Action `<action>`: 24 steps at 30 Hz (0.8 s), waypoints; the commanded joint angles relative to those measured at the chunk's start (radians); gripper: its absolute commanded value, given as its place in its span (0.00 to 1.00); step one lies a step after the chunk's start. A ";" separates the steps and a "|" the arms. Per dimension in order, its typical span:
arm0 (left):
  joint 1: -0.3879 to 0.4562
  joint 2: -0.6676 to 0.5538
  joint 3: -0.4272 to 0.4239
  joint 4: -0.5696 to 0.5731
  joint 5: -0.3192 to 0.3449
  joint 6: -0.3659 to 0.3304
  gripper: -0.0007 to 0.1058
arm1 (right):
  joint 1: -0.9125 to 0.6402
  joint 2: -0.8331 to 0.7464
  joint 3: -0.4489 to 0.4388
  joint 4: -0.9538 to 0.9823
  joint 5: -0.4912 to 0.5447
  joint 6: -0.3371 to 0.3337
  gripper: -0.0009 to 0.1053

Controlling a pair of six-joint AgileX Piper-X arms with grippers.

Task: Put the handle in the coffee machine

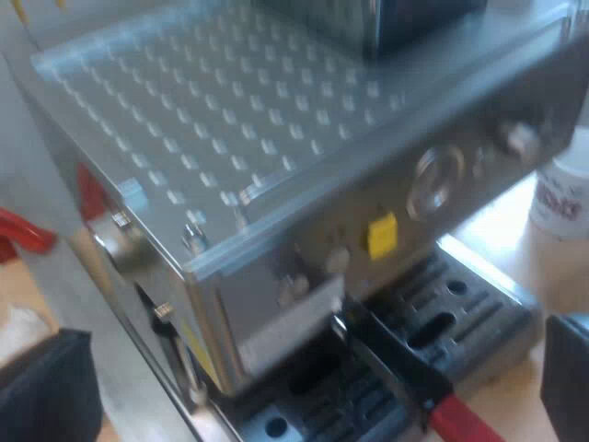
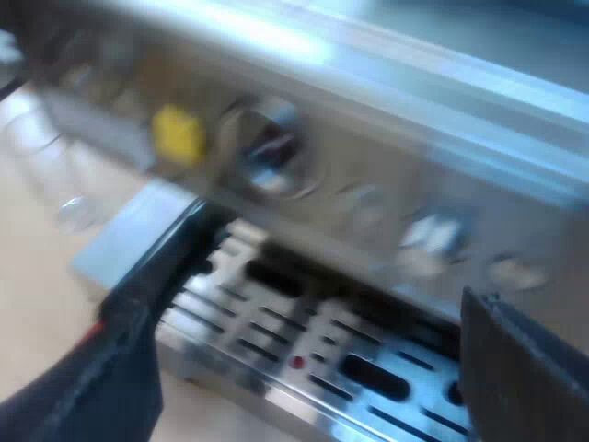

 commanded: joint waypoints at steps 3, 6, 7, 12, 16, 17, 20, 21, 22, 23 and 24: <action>-0.001 0.020 -0.062 -0.009 -0.127 -0.020 1.00 | -0.128 -0.012 -0.094 0.132 -0.005 -0.034 0.67; -0.001 0.020 -0.078 -0.009 -0.164 -0.020 1.00 | -0.245 -0.031 -0.121 0.196 -0.010 -0.064 0.67; -0.001 0.018 -0.079 -0.009 -0.168 -0.020 1.00 | -0.287 -0.046 -0.121 0.214 -0.010 -0.070 0.67; 0.029 0.013 -0.079 0.006 -0.177 -0.020 1.00 | -0.449 -0.110 -0.114 0.257 -0.045 -0.093 0.67; 0.097 0.011 -0.079 0.004 -0.170 -0.020 1.00 | -0.603 -0.167 -0.084 0.256 -0.082 -0.133 0.67; 0.103 0.011 -0.079 0.004 -0.169 -0.020 1.00 | -0.603 -0.167 -0.084 0.256 -0.082 -0.133 0.67; 0.139 0.011 -0.079 0.007 -0.168 -0.018 1.00 | -0.677 -0.199 -0.057 0.254 -0.135 -0.147 0.67; 0.145 0.009 -0.079 0.007 -0.168 -0.018 1.00 | -0.751 -0.246 -0.015 0.254 -0.178 -0.149 0.67; 0.148 0.006 -0.079 0.007 -0.166 -0.018 1.00 | -0.768 -0.262 -0.001 0.254 -0.180 -0.149 0.67; 0.148 0.004 -0.079 0.007 -0.162 -0.018 1.00 | -0.779 -0.276 0.010 0.254 -0.181 -0.149 0.67; 0.149 -0.014 -0.079 0.007 -0.137 -0.018 1.00 | -0.797 -0.310 0.035 0.254 -0.180 -0.158 0.67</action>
